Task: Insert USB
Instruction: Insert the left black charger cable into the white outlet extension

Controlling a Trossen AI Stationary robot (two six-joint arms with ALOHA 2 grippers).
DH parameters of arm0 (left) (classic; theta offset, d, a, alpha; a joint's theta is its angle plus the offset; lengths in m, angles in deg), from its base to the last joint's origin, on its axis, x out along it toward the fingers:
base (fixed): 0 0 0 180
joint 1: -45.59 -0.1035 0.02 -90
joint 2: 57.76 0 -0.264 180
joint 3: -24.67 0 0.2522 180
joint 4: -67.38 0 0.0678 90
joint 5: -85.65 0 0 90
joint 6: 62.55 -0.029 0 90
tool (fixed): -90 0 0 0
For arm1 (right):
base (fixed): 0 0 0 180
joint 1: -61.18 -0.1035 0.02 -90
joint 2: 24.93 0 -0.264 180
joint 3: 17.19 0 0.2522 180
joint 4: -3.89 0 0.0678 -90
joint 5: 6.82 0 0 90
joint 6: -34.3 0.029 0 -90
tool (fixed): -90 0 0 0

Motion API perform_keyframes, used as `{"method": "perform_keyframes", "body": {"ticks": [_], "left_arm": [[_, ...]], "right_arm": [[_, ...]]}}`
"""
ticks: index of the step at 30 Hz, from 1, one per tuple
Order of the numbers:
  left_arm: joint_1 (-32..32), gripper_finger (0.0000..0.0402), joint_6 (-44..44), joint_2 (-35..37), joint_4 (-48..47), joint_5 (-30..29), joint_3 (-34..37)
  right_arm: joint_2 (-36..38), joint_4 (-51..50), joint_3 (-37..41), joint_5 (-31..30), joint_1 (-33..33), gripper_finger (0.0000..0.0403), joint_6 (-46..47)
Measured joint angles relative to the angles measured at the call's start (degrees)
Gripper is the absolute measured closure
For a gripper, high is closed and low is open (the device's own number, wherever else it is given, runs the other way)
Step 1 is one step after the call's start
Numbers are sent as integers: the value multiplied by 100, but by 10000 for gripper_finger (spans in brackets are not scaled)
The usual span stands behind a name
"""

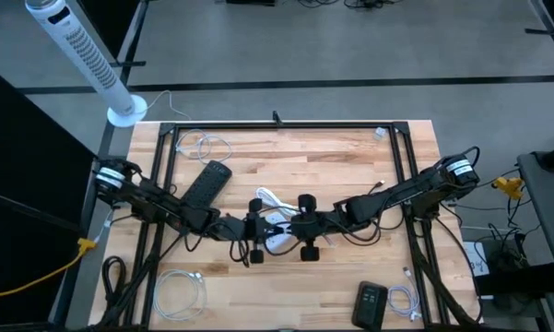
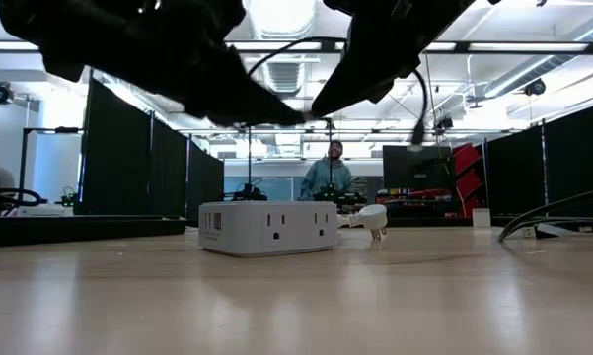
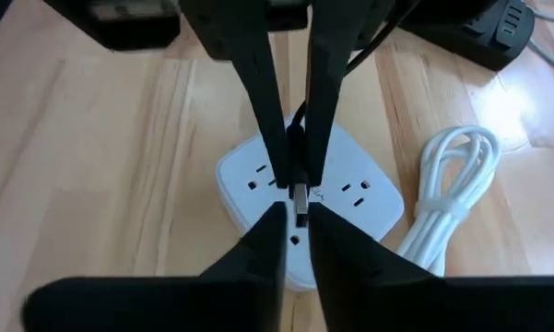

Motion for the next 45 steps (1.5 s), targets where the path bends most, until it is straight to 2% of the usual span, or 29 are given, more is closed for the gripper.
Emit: {"method": "perform_keyframes", "body": {"ticks": [7, 12, 17, 23, 31, 35, 37, 40, 42, 45], "left_arm": [[326, 382, 1127, 334, -1588, -723, 10], [810, 382, 2184, 668, -2382, -1190, 8], [1418, 382, 3183, 731, -2941, -1857, 8], [1870, 382, 3957, 430, -2892, -2573, 8], [1910, 382, 4399, -8, -2868, -2684, 8], [1914, 382, 4429, -56, -2902, -2672, 8], [1914, 382, 4429, -56, -2977, -2672, 8], [1925, 382, 4438, -56, -3094, -2670, 8], [1927, 382, 4472, -56, -3170, -2668, 8], [1927, 382, 4473, -44, -3193, -2668, 8]], "right_arm": [[2, -27, 0, -2, 0, 266, 21], [2, -30, 0, -138, 15, 227, 196], [2, -167, 0, -492, 15, 222, 373], [2, -194, 10, -599, 24, 233, 668], [-90, 291, 15, -470, 0, 222, 734], [-332, 884, 15, 113, 2, 201, 291], [-450, 1212, 16, 601, 12, 191, 180], [-552, 1686, 4, 1741, 75, 176, 354], [-560, 1996, 2, 2674, 137, 168, 740], [-553, 2218, -13, 3686, 230, 158, 1457]]}}
